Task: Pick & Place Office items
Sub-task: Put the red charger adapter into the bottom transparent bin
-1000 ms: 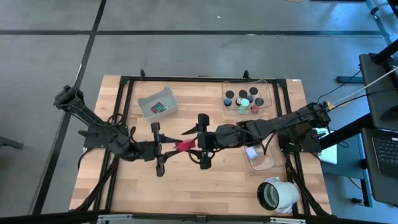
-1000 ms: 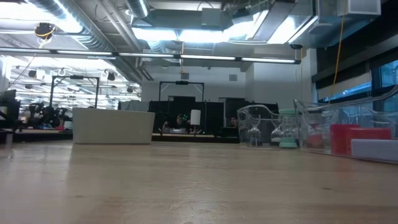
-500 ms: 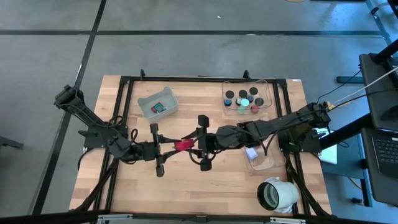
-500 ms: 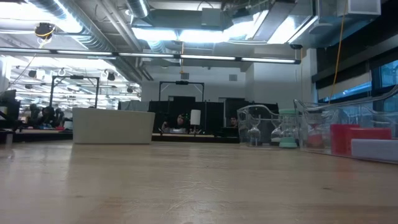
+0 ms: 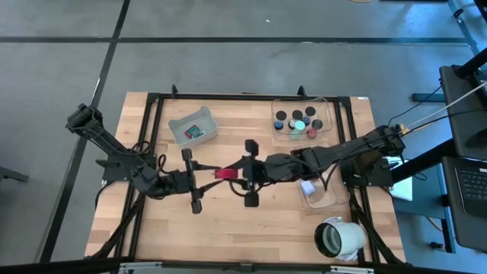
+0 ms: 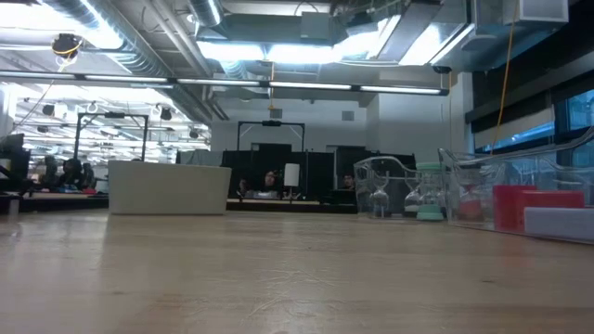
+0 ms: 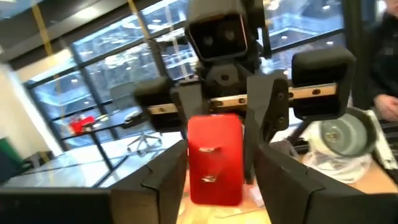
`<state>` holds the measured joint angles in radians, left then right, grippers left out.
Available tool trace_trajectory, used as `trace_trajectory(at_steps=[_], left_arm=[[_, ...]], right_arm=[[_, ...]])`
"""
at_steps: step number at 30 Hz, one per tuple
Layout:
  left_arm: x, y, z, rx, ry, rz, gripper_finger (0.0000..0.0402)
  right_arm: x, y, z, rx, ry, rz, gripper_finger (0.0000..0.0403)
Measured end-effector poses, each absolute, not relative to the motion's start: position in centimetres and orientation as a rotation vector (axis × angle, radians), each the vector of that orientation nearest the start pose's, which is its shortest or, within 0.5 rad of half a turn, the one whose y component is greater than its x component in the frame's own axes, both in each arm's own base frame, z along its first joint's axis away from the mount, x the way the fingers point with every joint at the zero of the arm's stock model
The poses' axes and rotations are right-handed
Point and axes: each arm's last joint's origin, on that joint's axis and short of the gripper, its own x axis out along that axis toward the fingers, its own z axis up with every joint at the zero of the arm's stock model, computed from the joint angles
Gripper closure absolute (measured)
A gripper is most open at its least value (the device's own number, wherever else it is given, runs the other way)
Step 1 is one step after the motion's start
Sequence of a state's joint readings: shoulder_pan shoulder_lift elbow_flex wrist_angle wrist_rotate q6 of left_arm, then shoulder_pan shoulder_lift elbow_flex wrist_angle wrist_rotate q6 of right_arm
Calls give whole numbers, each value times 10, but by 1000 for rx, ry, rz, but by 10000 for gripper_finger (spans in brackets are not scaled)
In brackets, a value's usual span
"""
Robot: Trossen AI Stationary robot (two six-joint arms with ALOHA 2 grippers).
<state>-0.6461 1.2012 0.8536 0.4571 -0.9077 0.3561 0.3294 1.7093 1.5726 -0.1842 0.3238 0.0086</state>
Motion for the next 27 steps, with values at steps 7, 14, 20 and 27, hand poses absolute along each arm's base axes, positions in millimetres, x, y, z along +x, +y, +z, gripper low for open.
trace_trajectory(at_steps=[7, 14, 20, 27], left_arm=[[203, -122, 349, 131, -50, 477, 173], [186, -113, 354, 112, 17, 747, 159], [181, -116, 345, 200, 90, 851, 162], [178, -121, 338, 255, 114, 833, 162]], right_arm=[[334, 84, 380, 62, 479, -246, 283], [273, 55, 369, 250, 791, -642, 283], [250, 56, 326, 319, 1022, -860, 283], [222, 60, 271, 424, 1228, -1007, 283]])
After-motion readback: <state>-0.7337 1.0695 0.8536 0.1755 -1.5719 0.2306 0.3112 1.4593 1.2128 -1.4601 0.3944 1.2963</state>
